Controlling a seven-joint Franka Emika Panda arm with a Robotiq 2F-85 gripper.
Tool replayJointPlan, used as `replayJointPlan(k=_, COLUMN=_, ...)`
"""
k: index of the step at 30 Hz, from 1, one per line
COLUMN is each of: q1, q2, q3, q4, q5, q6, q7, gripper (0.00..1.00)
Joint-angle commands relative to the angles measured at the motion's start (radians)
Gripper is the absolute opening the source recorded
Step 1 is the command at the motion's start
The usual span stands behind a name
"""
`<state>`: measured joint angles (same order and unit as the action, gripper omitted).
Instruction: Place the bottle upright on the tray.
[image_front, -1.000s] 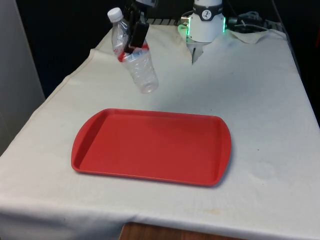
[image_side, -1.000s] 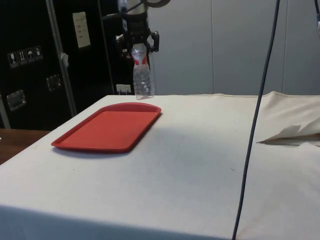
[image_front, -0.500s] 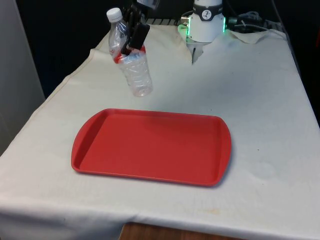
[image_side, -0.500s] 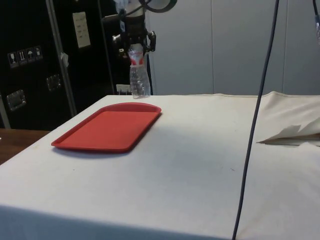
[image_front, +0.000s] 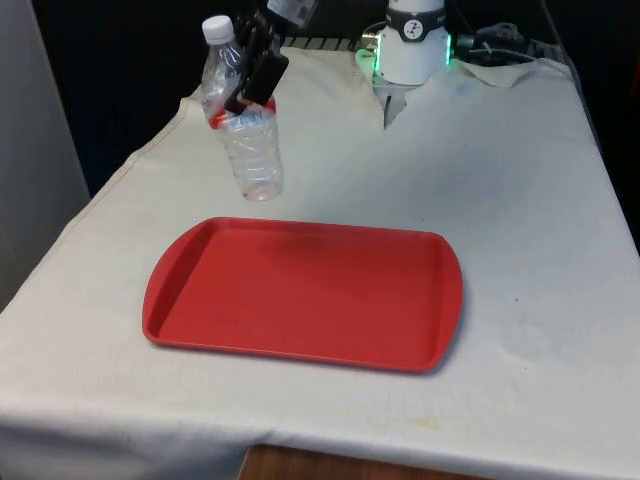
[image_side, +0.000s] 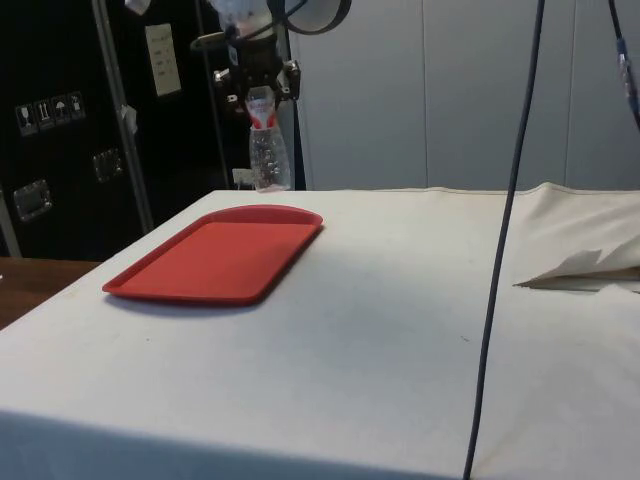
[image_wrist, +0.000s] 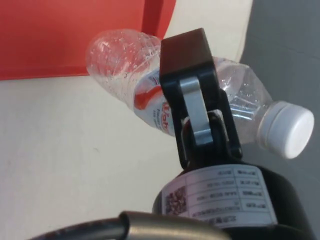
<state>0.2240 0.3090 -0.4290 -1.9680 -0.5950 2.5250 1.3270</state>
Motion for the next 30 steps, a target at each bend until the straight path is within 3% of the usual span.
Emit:
replayJointPlan(k=1, q1=0.009, q2=0.009, q3=-0.011, q4=0.013, q5=-0.027, q6=0.0, q7=0.032, gripper=0.33)
replayJointPlan(k=2, q1=0.009, q2=0.012, q3=-0.012, q4=0.018, q5=-0.035, q6=-0.002, q7=0.039, gripper=0.33)
replayJointPlan(k=3, q1=0.0, q2=0.005, q3=0.0, q4=0.008, q5=-0.016, q6=-0.003, q7=0.015, gripper=0.33)
replayJointPlan(k=4, q1=0.009, q2=0.017, q3=-0.011, q4=0.026, q5=-0.051, q6=-0.005, q7=0.054, gripper=0.33)
replayJointPlan(k=12, q1=0.009, q2=0.043, q3=-0.011, q4=0.062, q5=-0.127, q6=-0.024, q7=0.126, gripper=0.33)
replayJointPlan(k=13, q1=0.001, q2=0.034, q3=0.0, q4=0.05, q5=-0.104, q6=-0.023, q7=0.097, gripper=0.33)
replayJointPlan(k=14, q1=0.01, q2=0.045, q3=-0.01, q4=0.066, q5=-0.135, q6=-0.028, q7=0.133, gripper=0.33)
replayJointPlan(k=21, q1=0.011, q2=0.07, q3=-0.01, q4=0.098, q5=-0.197, q6=-0.051, q7=0.193, gripper=0.33)
replayJointPlan(k=22, q1=0.002, q2=0.062, q3=0.001, q4=0.088, q5=-0.177, q6=-0.05, q7=0.167, gripper=0.33)
replayJointPlan(k=23, q1=0.011, q2=0.073, q3=-0.01, q4=0.102, q5=-0.205, q6=-0.055, q7=0.2, gripper=0.33)
replayJointPlan(k=30, q1=0.015, q2=0.091, q3=-0.005, q4=0.129, q5=-0.262, q6=-0.085, q7=0.256, gripper=0.33)
